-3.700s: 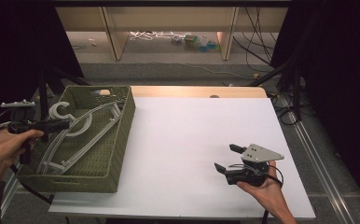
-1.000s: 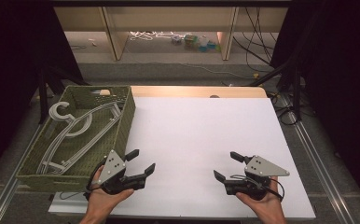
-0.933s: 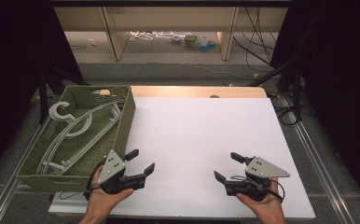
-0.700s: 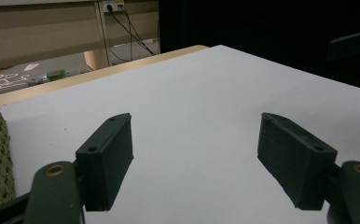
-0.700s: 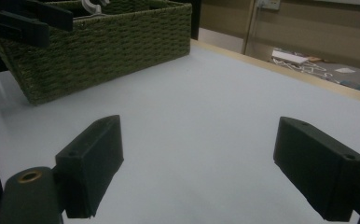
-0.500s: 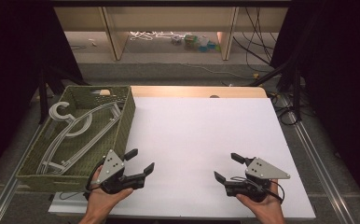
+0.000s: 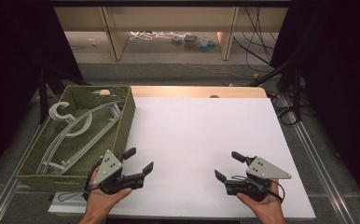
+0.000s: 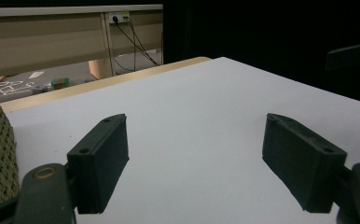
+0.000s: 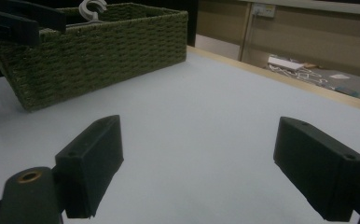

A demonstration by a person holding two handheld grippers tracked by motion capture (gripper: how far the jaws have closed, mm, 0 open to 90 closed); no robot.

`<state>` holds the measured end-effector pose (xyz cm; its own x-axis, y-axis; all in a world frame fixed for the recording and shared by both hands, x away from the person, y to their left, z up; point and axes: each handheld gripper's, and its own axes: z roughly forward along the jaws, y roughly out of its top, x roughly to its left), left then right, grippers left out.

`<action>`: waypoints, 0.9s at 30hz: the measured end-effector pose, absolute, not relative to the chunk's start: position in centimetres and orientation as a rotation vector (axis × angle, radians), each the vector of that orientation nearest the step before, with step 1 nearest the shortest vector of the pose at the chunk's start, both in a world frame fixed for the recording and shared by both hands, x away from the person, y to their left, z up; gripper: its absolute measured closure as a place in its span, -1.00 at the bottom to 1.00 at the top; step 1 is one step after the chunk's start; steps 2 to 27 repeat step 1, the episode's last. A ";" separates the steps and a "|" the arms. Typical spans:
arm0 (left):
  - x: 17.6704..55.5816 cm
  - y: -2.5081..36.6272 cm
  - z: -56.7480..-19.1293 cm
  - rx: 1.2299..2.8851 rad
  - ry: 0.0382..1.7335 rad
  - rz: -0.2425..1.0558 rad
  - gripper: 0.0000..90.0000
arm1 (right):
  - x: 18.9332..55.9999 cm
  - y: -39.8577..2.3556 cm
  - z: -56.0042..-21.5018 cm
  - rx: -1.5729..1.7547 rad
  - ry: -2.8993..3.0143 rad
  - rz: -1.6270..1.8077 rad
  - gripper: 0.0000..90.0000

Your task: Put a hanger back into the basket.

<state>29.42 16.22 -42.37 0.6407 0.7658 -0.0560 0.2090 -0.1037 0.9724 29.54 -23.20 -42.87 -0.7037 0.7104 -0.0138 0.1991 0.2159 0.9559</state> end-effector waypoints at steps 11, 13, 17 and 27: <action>29.4 16.2 -42.4 1.644 0.814 0.571 -0.50 | 29.5 -23.2 -42.8 0.838 2.038 1.498 -0.63; 29.4 16.2 -42.4 1.644 0.814 0.571 -0.50 | 29.5 -23.2 -42.8 0.838 2.038 1.498 -0.63; 29.4 16.2 -42.4 1.644 0.814 0.571 -0.50 | 29.5 -23.2 -42.8 0.838 2.038 1.498 -0.63; 29.4 16.2 -42.4 1.644 0.814 0.571 -0.50 | 29.5 -23.2 -42.8 0.838 2.038 1.498 -0.63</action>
